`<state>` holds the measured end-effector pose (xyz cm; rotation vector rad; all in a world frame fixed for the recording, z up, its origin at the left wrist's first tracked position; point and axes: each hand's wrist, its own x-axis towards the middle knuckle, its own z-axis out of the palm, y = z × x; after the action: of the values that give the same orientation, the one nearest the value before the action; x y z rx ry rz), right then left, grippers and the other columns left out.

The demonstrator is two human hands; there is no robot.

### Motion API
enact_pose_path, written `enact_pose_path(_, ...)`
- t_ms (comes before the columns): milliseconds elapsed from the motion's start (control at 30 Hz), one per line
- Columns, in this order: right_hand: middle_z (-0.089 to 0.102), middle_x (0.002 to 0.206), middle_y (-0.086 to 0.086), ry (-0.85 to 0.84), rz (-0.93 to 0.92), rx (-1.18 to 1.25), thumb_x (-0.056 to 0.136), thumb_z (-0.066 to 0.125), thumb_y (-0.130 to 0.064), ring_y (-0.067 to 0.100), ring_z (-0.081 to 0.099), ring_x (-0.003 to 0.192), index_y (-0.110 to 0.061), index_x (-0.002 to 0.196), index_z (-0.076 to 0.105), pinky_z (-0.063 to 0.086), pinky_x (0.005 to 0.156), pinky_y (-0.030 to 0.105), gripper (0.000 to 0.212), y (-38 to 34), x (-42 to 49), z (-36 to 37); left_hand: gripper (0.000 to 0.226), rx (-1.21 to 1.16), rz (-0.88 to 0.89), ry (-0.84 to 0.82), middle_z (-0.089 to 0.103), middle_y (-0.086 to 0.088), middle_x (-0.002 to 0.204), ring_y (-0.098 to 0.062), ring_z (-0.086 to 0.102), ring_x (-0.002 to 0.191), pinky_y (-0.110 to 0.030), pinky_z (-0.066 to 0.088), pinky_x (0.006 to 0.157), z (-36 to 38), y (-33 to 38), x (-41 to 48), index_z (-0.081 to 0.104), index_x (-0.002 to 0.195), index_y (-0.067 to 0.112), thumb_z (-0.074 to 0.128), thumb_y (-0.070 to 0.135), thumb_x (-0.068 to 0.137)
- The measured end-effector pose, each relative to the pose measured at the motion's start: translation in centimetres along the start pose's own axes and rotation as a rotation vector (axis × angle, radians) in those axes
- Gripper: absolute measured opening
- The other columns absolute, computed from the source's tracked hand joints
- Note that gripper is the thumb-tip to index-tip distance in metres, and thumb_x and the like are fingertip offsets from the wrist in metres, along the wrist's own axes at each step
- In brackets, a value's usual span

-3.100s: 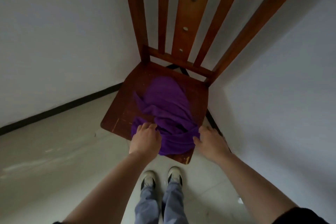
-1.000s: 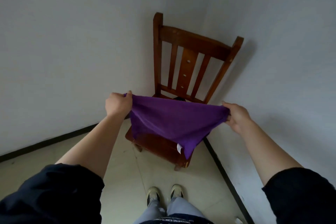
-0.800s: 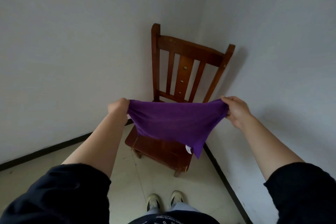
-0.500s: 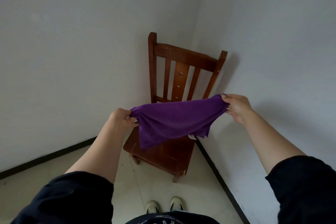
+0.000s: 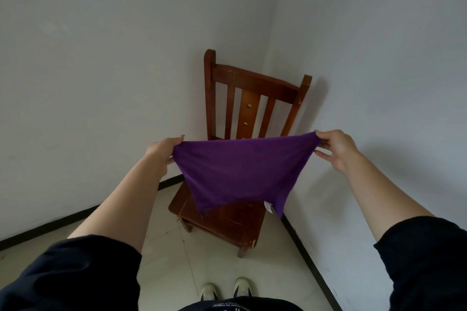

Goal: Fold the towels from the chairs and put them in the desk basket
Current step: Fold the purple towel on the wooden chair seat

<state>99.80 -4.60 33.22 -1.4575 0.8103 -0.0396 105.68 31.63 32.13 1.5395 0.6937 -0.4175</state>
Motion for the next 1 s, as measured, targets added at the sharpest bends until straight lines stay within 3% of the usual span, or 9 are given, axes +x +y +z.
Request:
enact_pose_path(133, 0.058, 0.084, 0.000, -0.007, 0.037, -0.080, 0.085, 0.057, -0.012, 0.013, 0.049, 0.076, -0.014, 0.084, 0.064, 0.037, 0.066, 0.027, 0.008, 0.4, 0.4, -1.1, 0.017, 0.053, 0.029, -0.041, 0.062, -0.005, 0.101, -0.010, 0.056, 0.078, -0.020, 0.044, 0.049, -1.2, 0.8, 0.4, 0.062, 0.103, 0.007, 0.065, 0.012, 0.088)
enact_pose_path(200, 0.056, 0.090, 0.001, -0.016, 0.041, -0.140, 0.085, 0.060, -0.013, 0.012, 0.044, 0.074, -0.011, 0.092, 0.064, 0.035, 0.065, 0.027, 0.008, 0.8, 0.8, -1.3, 0.006, 0.092, 0.037, -0.030, 0.061, -0.005, 0.100, -0.012, 0.057, 0.083, -0.020, 0.043, 0.059, -1.6, 1.1, 0.9, 0.061, 0.092, 0.009, 0.064, 0.010, 0.087)
enact_pose_path(300, 0.056, 0.097, 0.002, 0.016, 0.027, -0.240, 0.085, 0.065, -0.016, 0.013, 0.046, 0.079, -0.007, 0.103, 0.064, 0.039, 0.072, 0.030, 0.020, 1.5, 1.4, -0.9, 0.032, 0.230, 0.090, 0.097, 0.061, -0.007, 0.112, -0.022, 0.056, 0.109, -0.030, 0.045, 0.092, -1.9, 1.0, 2.4, 0.061, 0.103, 0.000, 0.075, 0.017, 0.080)
enact_pose_path(367, 0.055, 0.088, 0.002, 0.039, 0.020, -0.224, 0.087, 0.065, -0.017, 0.014, 0.047, 0.072, -0.008, 0.099, 0.065, 0.041, 0.065, 0.029, 0.015, 1.7, 1.8, -0.4, 0.028, 0.272, 0.104, 0.157, 0.057, -0.007, 0.105, -0.022, 0.054, 0.099, -0.032, 0.045, 0.086, -1.7, 1.0, 3.1, 0.061, 0.093, 0.001, 0.077, 0.020, 0.079)
enact_pose_path(467, 0.060, 0.076, 0.007, 0.038, 0.044, -0.157, 0.092, 0.061, -0.012, 0.017, 0.056, 0.063, -0.005, 0.101, 0.064, 0.046, 0.058, 0.026, 0.012, 1.9, 2.6, 0.6, 0.019, 0.205, 0.097, 0.157, 0.061, -0.009, 0.090, -0.017, 0.059, 0.068, -0.021, 0.054, 0.054, -0.5, 1.4, 3.9, 0.062, 0.080, 0.005, 0.076, 0.018, 0.081)
enact_pose_path(600, 0.068, 0.086, 0.014, 0.033, 0.103, -0.006, 0.094, 0.057, -0.007, 0.022, 0.067, 0.078, -0.002, 0.106, 0.061, 0.054, 0.071, 0.026, 0.013, 1.7, 4.2, 2.2, 0.014, 0.001, 0.031, 0.153, 0.066, -0.013, 0.090, -0.027, 0.069, 0.089, -0.033, 0.059, 0.080, 1.5, 1.7, 5.9, 0.063, 0.078, 0.005, 0.075, 0.012, 0.081)
enact_pose_path(767, 0.068, 0.092, 0.016, 0.044, 0.147, 0.115, 0.095, 0.054, -0.008, 0.022, 0.068, 0.083, -0.001, 0.107, 0.061, 0.054, 0.070, 0.024, 0.015, 1.6, 6.8, 3.8, 0.017, -0.163, 0.039, 0.181, 0.070, -0.010, 0.089, -0.018, 0.069, 0.082, -0.024, 0.057, 0.077, 4.1, 1.6, 8.8, 0.071, 0.094, 0.007, 0.077, 0.013, 0.079)
enact_pose_path(867, 0.068, 0.091, 0.015, 0.108, 0.137, 0.175, 0.094, 0.055, -0.010, 0.023, 0.067, 0.083, -0.003, 0.099, 0.063, 0.055, 0.079, 0.030, 0.011, 1.8, 8.3, 4.7, 0.007, -0.229, 0.064, 0.167, 0.070, -0.007, 0.090, -0.018, 0.069, 0.088, -0.027, 0.056, 0.085, 5.4, 2.2, 10.5, 0.071, 0.082, 0.014, 0.077, 0.014, 0.078)
enact_pose_path(1000, 0.070, 0.096, 0.014, 0.178, 0.098, 0.172, 0.082, 0.073, -0.012, 0.023, 0.068, 0.092, -0.005, 0.082, 0.065, 0.054, 0.089, 0.032, 0.011, 2.9, 8.8, 5.6, 0.006, -0.309, 0.050, 0.150, 0.070, -0.009, 0.086, -0.016, 0.069, 0.082, -0.021, 0.056, 0.077, 5.3, 2.1, 12.4, 0.069, 0.078, 0.010, 0.076, 0.012, 0.079)
